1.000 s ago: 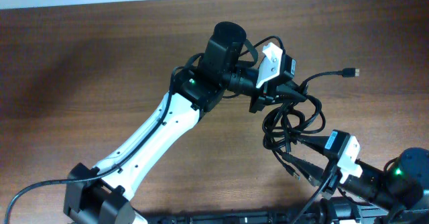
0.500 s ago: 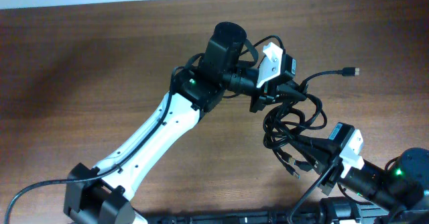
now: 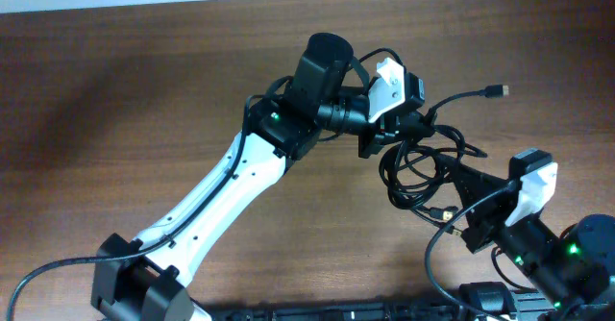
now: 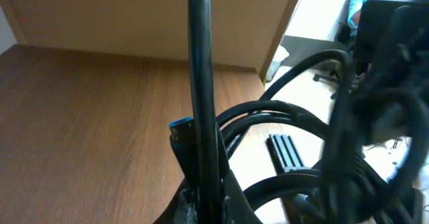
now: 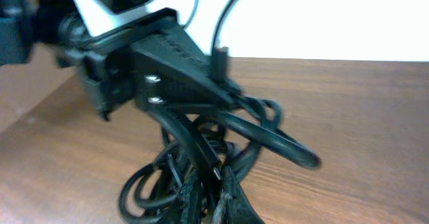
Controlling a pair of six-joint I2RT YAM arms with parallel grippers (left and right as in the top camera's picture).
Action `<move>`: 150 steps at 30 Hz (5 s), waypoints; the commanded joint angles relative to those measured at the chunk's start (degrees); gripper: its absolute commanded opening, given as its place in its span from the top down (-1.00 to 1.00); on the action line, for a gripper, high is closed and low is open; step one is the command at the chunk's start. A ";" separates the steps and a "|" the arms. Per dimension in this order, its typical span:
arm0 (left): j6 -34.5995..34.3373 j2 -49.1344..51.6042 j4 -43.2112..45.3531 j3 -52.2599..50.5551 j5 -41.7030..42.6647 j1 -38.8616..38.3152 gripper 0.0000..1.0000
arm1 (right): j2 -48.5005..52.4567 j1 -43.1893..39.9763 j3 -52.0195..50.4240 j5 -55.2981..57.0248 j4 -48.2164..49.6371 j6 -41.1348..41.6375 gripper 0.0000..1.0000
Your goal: Untangle cables
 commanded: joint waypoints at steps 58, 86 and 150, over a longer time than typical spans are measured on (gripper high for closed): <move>-11.26 -5.92 -2.49 1.11 -8.76 -0.76 1.00 | 0.13 -0.37 0.44 24.44 -8.31 5.62 -0.36; -19.87 -6.03 -9.77 1.11 -42.93 -0.59 1.00 | 0.13 -0.37 0.44 26.69 -12.83 7.78 -0.46; -85.50 -6.01 -4.07 1.11 -24.94 -2.69 1.00 | 8.39 -0.37 0.44 -1.73 7.65 17.33 0.09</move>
